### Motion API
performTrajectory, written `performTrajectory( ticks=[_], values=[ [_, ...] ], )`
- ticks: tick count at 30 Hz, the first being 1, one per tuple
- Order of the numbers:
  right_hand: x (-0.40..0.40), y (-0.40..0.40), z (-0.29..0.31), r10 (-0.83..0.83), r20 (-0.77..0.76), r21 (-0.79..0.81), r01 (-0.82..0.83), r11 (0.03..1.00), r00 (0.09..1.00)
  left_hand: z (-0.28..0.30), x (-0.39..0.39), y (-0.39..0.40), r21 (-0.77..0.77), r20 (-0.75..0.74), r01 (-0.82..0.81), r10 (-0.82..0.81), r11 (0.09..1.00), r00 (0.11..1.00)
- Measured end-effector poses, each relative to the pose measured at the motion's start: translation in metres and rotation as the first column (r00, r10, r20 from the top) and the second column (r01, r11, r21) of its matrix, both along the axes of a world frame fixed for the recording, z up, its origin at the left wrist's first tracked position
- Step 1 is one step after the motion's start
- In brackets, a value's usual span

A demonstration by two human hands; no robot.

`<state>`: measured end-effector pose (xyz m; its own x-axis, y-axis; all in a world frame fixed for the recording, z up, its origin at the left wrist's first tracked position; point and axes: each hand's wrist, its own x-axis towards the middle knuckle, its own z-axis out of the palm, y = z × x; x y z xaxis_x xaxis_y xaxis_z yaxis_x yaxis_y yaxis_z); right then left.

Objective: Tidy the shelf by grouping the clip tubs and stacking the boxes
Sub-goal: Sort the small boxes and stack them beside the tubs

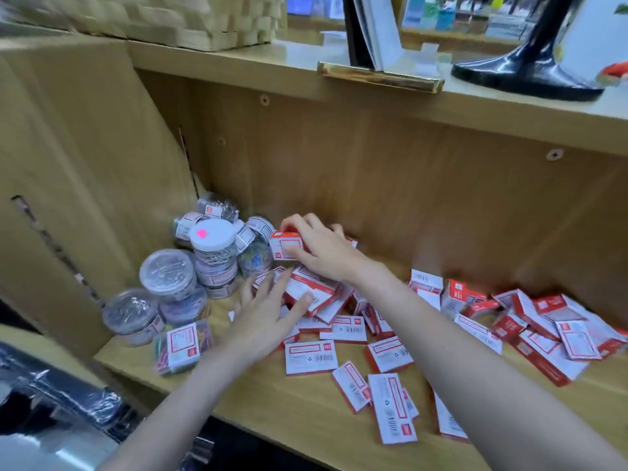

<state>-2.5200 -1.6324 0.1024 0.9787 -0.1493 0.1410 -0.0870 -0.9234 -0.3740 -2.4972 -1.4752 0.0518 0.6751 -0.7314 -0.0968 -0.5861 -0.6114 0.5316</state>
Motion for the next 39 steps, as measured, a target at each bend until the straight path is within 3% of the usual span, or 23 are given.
performTrajectory(
  ticks=[4,12,20,28,32,36,39],
  values=[
    [-0.028,-0.011,0.002,-0.101,-0.059,-0.151,0.091,0.984,0.993,-0.007,-0.003,0.000,-0.012,0.001,0.049,-0.049,0.999,0.999],
    [-0.096,-0.040,-0.003,-0.228,-0.034,0.016,0.228,0.973,0.973,-0.010,-0.020,-0.014,0.041,0.046,0.195,-0.197,0.980,0.979],
    [-0.135,-0.059,0.003,-0.320,-0.106,-0.076,0.313,0.947,0.942,-0.010,-0.031,-0.022,0.140,0.117,0.296,-0.313,0.945,0.943],
    [-0.134,-0.043,0.014,-0.288,0.048,0.204,0.273,0.940,0.956,-0.008,-0.033,-0.024,0.128,0.139,0.154,-0.171,0.980,0.975],
    [-0.096,-0.022,0.027,-0.278,0.086,0.340,0.234,0.911,0.957,-0.007,-0.015,-0.003,-0.034,0.187,0.036,-0.029,0.999,0.982],
    [-0.039,0.015,0.028,-0.280,-0.015,0.357,0.267,0.895,0.960,-0.009,-0.002,0.025,-0.226,0.116,-0.007,0.034,0.974,0.993],
    [-0.007,0.035,0.012,-0.229,-0.157,0.345,0.271,0.898,0.961,-0.013,-0.001,0.046,-0.221,0.060,-0.060,0.075,0.973,0.995]
  ],
)
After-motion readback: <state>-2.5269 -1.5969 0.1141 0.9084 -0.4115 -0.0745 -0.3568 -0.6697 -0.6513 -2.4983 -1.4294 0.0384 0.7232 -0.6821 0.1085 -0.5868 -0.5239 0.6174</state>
